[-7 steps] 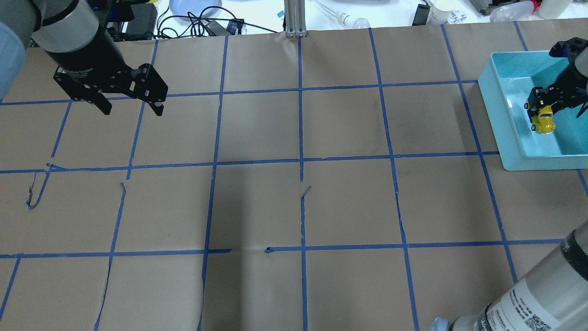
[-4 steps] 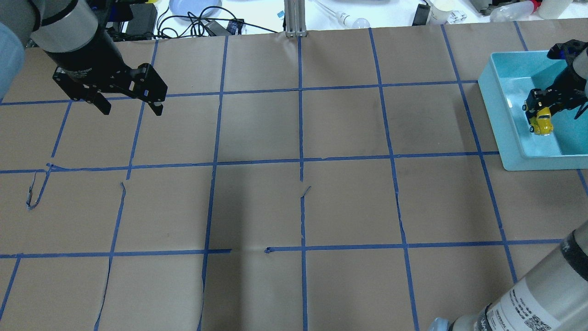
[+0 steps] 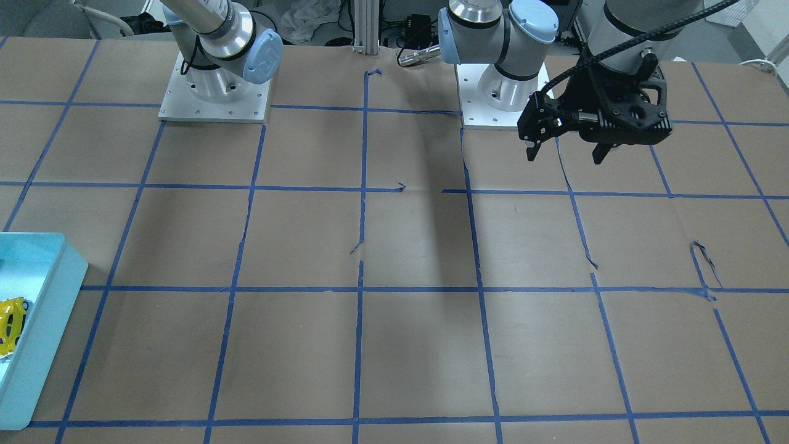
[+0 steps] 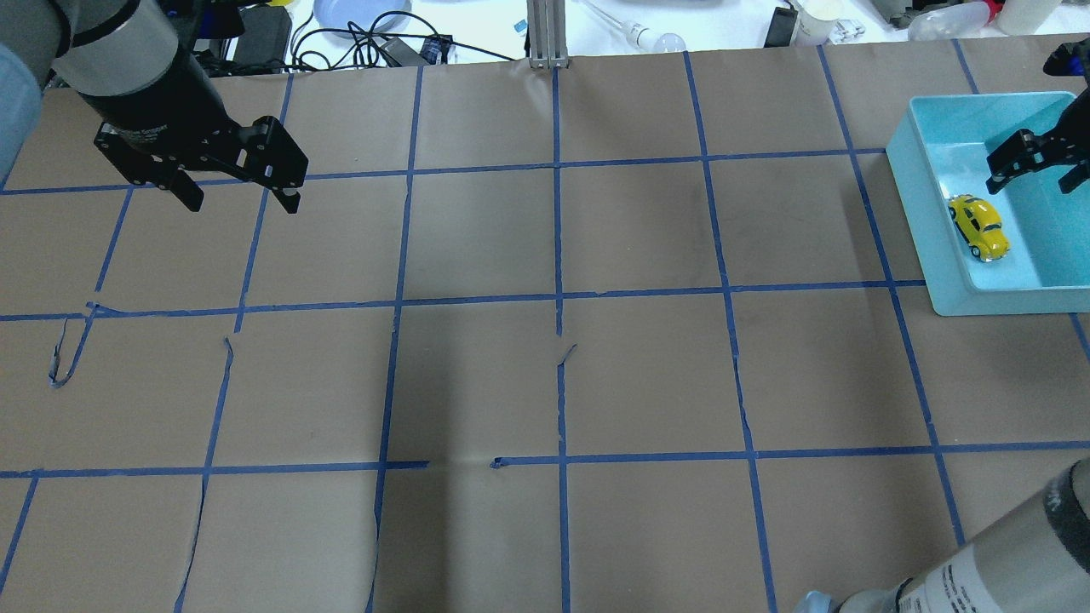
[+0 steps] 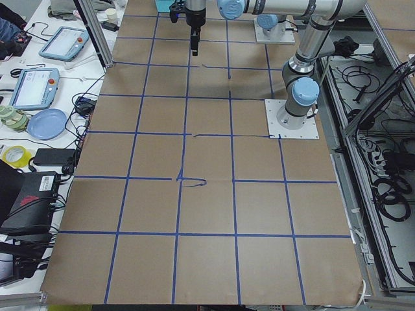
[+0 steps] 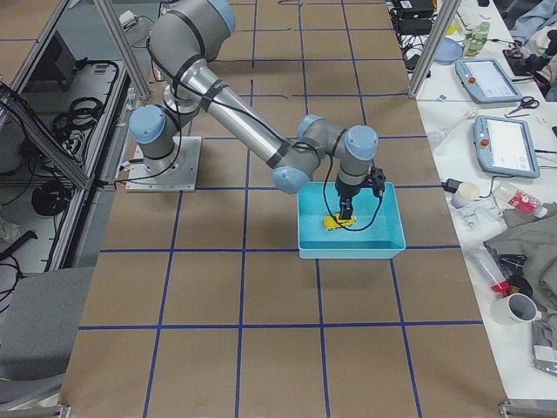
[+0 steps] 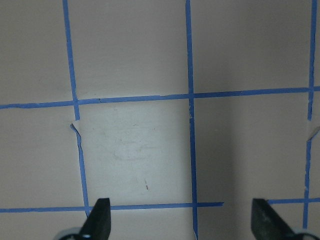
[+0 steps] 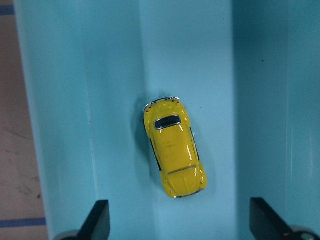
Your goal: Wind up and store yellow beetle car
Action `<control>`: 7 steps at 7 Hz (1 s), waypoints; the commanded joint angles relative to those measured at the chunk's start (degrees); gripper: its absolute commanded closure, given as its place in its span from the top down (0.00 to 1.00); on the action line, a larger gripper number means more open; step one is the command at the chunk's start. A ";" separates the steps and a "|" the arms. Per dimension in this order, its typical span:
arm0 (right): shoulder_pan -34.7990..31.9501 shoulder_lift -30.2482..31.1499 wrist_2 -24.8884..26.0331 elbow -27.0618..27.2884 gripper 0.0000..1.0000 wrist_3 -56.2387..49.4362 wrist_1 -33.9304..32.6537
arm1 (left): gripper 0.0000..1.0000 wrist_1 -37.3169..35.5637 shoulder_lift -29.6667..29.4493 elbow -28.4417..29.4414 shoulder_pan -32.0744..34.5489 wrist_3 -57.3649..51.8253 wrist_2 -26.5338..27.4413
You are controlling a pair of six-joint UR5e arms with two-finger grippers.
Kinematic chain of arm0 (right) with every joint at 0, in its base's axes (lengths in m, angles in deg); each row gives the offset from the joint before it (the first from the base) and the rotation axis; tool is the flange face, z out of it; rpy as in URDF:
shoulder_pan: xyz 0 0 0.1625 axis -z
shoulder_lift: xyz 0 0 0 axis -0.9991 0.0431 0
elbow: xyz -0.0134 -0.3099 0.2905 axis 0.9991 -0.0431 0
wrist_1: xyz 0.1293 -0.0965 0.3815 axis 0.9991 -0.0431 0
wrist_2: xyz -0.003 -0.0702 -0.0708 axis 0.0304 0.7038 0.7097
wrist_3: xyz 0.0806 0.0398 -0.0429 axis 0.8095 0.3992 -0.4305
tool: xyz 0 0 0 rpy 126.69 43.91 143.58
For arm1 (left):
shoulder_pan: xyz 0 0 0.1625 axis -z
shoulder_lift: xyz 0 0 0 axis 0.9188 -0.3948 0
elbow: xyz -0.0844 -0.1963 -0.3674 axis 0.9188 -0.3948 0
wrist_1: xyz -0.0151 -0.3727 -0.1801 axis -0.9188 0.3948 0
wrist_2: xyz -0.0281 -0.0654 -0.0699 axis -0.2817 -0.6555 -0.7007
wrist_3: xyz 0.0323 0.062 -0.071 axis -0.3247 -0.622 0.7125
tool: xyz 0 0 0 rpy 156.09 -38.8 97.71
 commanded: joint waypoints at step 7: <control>-37.26 22.20 -0.90 0.66 0.99 37.91 19.91 | 1.00 -0.08 -0.02 -0.20 -0.03 -0.07 -0.04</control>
